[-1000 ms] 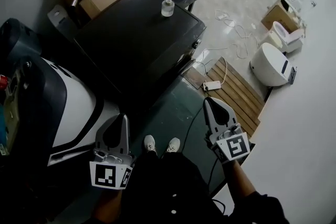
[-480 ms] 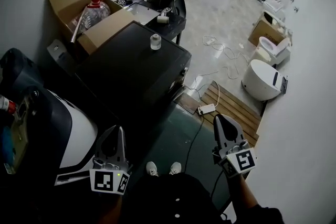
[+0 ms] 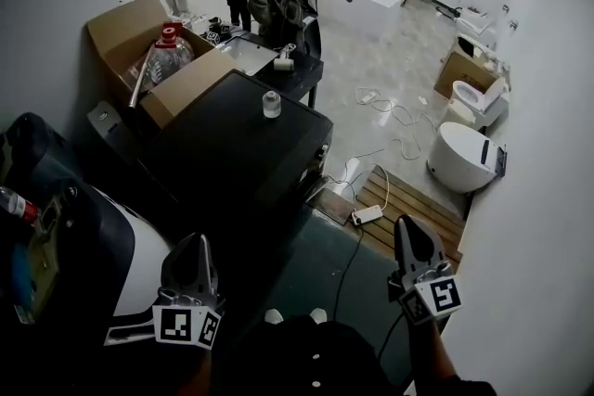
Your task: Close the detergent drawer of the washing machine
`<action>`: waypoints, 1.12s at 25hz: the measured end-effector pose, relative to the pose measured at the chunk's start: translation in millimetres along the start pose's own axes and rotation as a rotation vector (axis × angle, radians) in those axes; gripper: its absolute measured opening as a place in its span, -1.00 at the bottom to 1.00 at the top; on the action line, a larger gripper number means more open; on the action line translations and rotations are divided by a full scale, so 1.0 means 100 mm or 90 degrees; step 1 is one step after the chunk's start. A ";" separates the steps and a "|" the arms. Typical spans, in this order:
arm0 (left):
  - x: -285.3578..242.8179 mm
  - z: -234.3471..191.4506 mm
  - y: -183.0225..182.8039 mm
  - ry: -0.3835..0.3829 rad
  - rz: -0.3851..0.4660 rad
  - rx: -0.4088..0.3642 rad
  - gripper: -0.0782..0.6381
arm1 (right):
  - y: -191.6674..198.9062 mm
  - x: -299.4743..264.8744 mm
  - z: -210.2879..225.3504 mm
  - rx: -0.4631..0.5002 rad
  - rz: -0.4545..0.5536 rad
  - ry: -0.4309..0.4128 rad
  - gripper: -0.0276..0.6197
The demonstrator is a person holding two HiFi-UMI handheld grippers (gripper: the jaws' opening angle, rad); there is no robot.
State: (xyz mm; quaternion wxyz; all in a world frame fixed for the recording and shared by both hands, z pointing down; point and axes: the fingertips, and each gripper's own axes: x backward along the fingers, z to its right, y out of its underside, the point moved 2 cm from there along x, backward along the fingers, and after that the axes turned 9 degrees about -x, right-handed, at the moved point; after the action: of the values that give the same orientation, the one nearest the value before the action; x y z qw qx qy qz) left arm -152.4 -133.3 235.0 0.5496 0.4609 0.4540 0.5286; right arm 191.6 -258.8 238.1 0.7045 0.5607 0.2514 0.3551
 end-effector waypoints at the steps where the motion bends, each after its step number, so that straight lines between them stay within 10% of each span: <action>1: 0.01 -0.03 0.00 -0.004 -0.001 -0.001 -0.74 | 0.00 0.01 0.01 0.000 -0.001 0.003 -0.81; 28: 0.07 -0.06 -0.02 -0.024 -0.007 -0.020 -0.74 | 0.06 -0.02 0.01 0.010 -0.009 0.003 -0.81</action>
State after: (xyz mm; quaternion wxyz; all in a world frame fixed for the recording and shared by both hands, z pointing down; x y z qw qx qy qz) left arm -157.5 -126.2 231.9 0.5682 0.4593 0.4377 0.5240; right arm 189.6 -259.8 243.8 0.7019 0.5634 0.2599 0.3498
